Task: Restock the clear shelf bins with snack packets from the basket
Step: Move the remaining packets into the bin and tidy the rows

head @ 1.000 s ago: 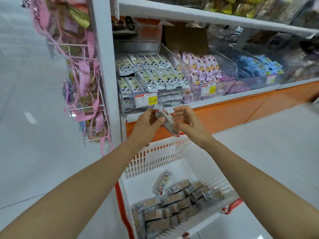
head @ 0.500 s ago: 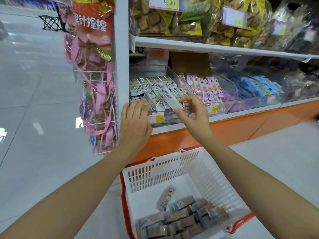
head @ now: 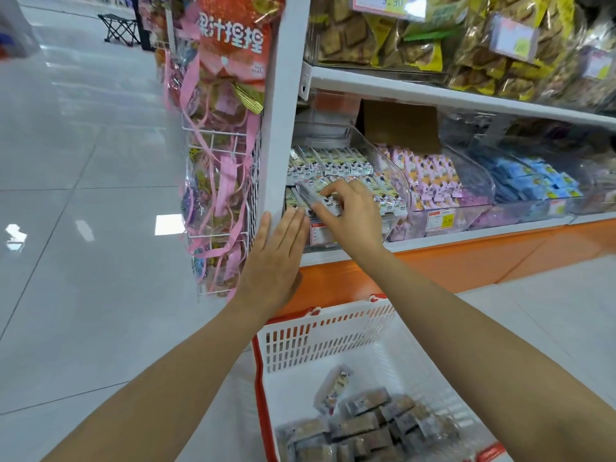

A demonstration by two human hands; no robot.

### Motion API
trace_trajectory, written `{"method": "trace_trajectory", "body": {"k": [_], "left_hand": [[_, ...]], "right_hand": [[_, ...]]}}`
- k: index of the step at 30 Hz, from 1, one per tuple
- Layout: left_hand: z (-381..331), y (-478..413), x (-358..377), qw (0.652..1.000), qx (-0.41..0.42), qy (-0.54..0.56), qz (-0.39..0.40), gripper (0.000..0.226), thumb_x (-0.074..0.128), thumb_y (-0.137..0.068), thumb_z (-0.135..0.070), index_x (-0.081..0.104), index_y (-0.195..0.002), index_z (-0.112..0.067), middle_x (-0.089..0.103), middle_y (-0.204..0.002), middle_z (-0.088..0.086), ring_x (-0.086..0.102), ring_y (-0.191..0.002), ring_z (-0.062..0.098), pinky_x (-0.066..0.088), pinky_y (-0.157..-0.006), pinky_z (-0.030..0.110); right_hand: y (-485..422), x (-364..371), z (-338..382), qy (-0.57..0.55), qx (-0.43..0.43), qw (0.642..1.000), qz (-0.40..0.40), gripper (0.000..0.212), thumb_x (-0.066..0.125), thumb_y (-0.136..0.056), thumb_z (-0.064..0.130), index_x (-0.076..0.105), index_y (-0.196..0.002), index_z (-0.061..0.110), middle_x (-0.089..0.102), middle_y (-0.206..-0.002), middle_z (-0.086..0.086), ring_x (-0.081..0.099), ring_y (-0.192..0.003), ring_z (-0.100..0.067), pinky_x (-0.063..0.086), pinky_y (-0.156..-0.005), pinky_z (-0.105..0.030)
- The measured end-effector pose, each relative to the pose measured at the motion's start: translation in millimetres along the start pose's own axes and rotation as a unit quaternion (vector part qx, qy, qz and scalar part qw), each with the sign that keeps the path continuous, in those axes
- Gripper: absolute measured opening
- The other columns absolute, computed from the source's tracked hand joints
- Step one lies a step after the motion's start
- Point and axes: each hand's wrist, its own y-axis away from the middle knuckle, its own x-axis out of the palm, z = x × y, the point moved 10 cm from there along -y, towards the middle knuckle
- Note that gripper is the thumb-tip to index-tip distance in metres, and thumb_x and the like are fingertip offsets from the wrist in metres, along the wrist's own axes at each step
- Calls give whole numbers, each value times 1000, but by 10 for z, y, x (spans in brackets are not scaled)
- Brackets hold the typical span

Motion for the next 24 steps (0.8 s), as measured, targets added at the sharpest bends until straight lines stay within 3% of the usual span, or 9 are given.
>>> {"method": "trace_trajectory", "body": {"k": [4, 8, 11, 16, 21, 22, 24], "left_hand": [[3, -4, -2, 1000, 8, 1, -3, 90, 54, -80, -25, 7, -153, -1, 14, -161, 18, 8, -150, 32, -5, -120, 55], [1, -1, -11, 1000, 4, 12, -8, 92, 55, -79, -25, 6, -154, -2, 13, -162, 17, 6, -150, 31, -6, -121, 53], [-60, 49, -72, 998, 6, 56, -33, 86, 54, -77, -17, 18, -153, 0, 20, -160, 18, 12, -150, 33, 5, -122, 52], [-387, 176, -81, 989, 89, 96, -71, 71, 50, -77, -13, 38, -146, 0, 35, -148, 14, 31, -140, 31, 21, -119, 49], [-714, 202, 294, 983, 149, 101, 31, 66, 70, -75, -22, 52, -137, -6, 50, -142, 13, 44, -133, 31, 26, -116, 44], [-747, 218, 401, 982, 144, 99, 66, 67, 72, -79, -27, 50, -140, -7, 48, -146, 13, 43, -136, 30, 23, -117, 42], [-816, 303, 695, 975, 139, 93, 146, 69, 54, -95, -32, 24, -154, -10, 22, -161, 11, 20, -149, 26, 6, -121, 40]], "right_hand": [[-2, 88, -58, -27, 26, 999, 12, 28, 64, -88, 46, 73, -101, 22, 51, -90, -2, 51, -92, -22, 48, -73, -37], [18, 73, -42, -42, 12, 999, 24, 26, 61, -92, 38, 73, -108, 21, 46, -88, 1, 50, -92, -20, 47, -77, -38], [96, 3, -37, -83, -19, 996, 26, 25, 61, -93, 29, 70, -113, 19, 51, -92, -1, 51, -92, -18, 48, -78, -36], [471, -226, -188, -134, -58, 989, -15, 15, 58, -93, 11, 68, -105, 12, 57, -89, -3, 52, -86, -13, 43, -75, -23], [1116, -42, -818, -113, 3, 993, 23, 13, 61, -90, 9, 68, -100, 12, 58, -83, 5, 52, -77, -12, 45, -70, -29], [1267, 39, -957, -104, 15, 994, 39, 13, 61, -89, 9, 69, -99, 12, 59, -83, 4, 53, -76, -14, 47, -69, -33], [1578, 232, -1224, -91, 55, 991, 83, 11, 62, -91, 11, 69, -100, 13, 61, -83, 0, 56, -75, -18, 50, -68, -39]]}}
